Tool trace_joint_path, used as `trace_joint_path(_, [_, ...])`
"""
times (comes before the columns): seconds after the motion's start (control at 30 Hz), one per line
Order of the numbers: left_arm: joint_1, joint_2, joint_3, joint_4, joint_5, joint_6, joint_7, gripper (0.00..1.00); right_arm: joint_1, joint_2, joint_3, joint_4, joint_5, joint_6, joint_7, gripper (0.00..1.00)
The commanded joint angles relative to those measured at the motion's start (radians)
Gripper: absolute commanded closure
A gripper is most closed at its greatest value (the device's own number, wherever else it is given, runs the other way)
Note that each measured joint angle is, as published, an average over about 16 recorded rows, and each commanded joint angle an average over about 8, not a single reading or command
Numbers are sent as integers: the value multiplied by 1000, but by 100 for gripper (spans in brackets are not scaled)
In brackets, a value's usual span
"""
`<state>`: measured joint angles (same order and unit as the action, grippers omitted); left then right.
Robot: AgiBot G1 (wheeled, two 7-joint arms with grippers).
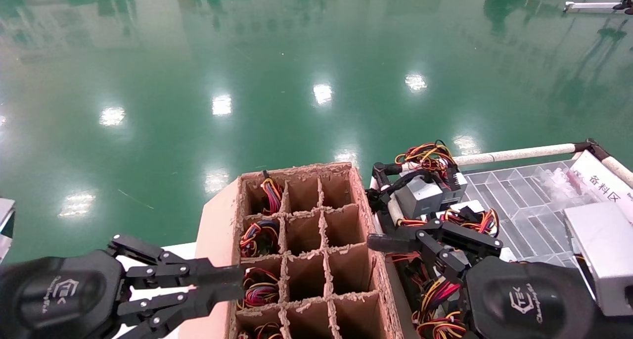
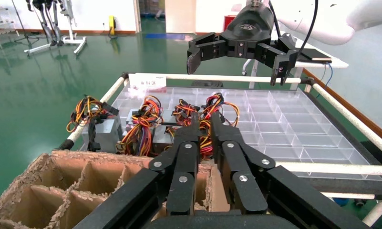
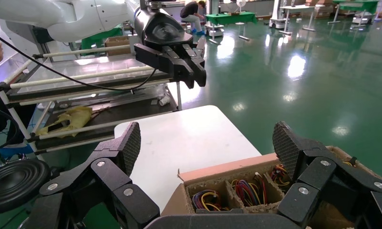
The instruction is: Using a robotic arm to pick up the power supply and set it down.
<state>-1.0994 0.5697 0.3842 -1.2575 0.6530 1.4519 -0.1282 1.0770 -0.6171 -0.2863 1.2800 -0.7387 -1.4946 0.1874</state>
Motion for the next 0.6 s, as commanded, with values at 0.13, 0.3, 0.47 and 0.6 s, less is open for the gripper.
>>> trace_joint_path(0.13, [0,0,0,0,0,0,0,90,7,-13,-13,-8,-18,1,1,0])
trace_joint_path(0.3, [0,0,0,0,0,0,0,28,72,-85,-77,-55,-111,-8,8,0])
trace_joint_path(0.47, [0,0,0,0,0,0,0,0,186,-196,-168,-153,-240,-40,8,0])
trace_joint_path(0.6, [0,0,0,0,0,0,0,0,281,-294,-243,-263,-329,-70,-20,0])
